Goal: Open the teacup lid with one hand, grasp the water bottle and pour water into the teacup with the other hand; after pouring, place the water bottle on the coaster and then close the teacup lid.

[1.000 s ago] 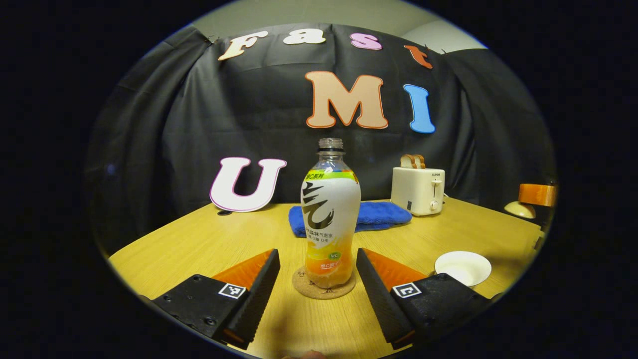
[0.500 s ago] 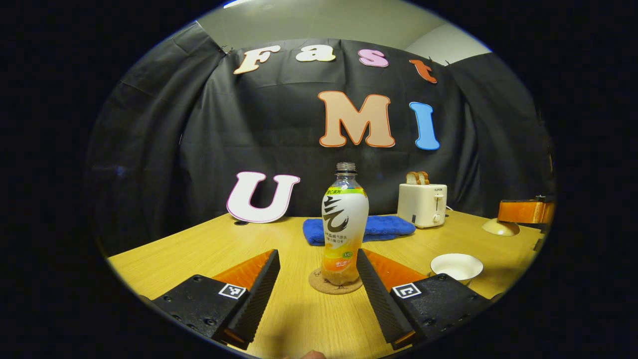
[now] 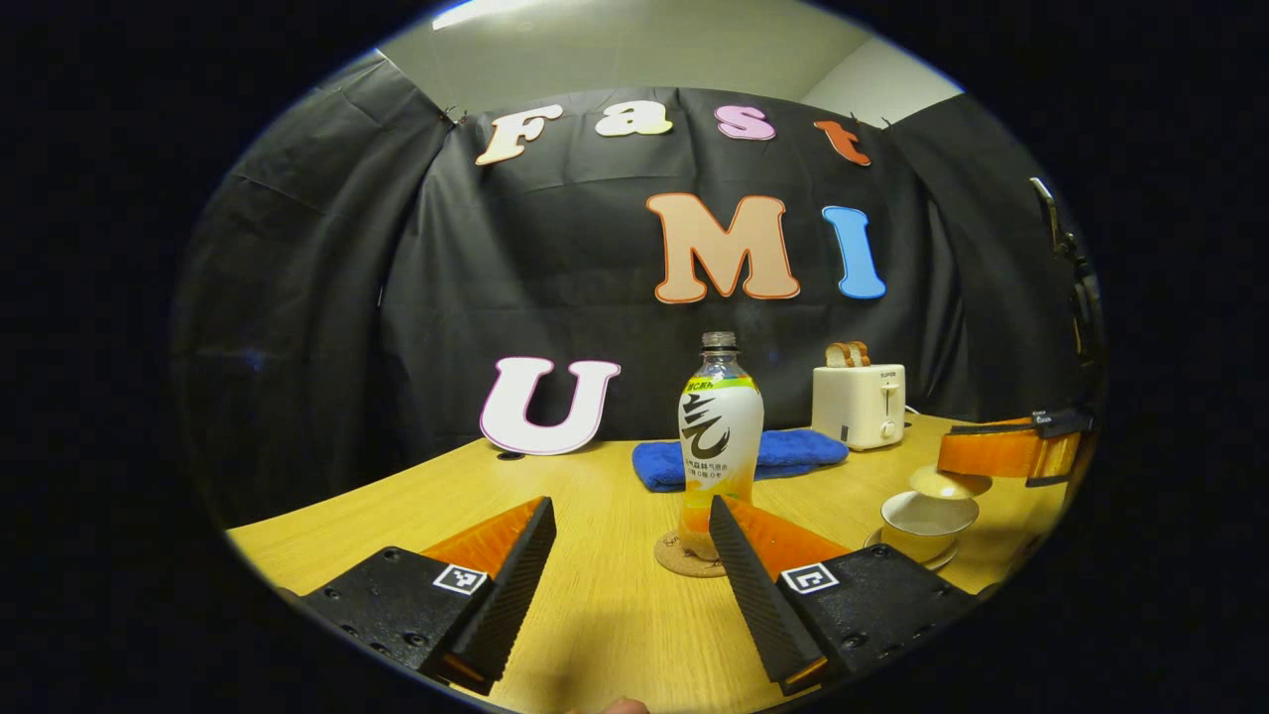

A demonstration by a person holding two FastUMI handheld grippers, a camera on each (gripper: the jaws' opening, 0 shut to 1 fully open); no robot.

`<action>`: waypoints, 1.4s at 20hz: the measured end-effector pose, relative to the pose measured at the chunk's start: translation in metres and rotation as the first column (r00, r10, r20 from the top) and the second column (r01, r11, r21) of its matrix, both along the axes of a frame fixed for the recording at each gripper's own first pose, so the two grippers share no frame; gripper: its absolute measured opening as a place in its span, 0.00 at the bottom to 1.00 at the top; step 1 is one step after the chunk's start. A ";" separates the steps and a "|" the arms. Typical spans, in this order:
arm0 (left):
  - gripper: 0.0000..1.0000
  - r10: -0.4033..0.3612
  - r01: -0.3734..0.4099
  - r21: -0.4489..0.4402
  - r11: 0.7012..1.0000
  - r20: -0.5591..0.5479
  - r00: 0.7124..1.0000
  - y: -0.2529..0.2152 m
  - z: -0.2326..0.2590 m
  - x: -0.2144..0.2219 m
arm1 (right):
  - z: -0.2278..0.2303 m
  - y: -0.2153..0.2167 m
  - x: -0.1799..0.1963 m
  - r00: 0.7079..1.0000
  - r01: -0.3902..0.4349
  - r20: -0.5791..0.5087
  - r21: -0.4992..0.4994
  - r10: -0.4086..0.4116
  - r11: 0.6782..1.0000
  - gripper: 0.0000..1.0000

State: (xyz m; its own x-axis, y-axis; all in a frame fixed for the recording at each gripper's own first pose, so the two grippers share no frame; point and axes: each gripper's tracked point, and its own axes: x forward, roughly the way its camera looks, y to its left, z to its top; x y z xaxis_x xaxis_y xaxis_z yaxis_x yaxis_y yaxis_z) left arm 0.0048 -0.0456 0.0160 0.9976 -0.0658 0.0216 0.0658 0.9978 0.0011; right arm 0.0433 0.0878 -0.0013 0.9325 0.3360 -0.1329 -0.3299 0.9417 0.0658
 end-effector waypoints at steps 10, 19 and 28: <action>0.91 0.000 0.000 -0.003 1.000 0.026 1.000 0.002 0.005 -0.004 | -0.026 0.008 0.006 0.999 0.023 -0.032 -0.070 -0.026 0.997 0.31; 0.91 0.004 -0.004 0.000 1.000 0.009 1.000 0.002 0.002 -0.003 | -0.026 0.003 -0.002 0.999 0.032 -0.033 -0.069 -0.035 0.997 0.34; 0.92 -0.015 0.015 -0.015 1.000 -0.026 1.000 -0.013 -0.005 -0.016 | -0.009 -0.023 -0.024 0.994 0.094 0.054 -0.048 -0.091 0.994 0.99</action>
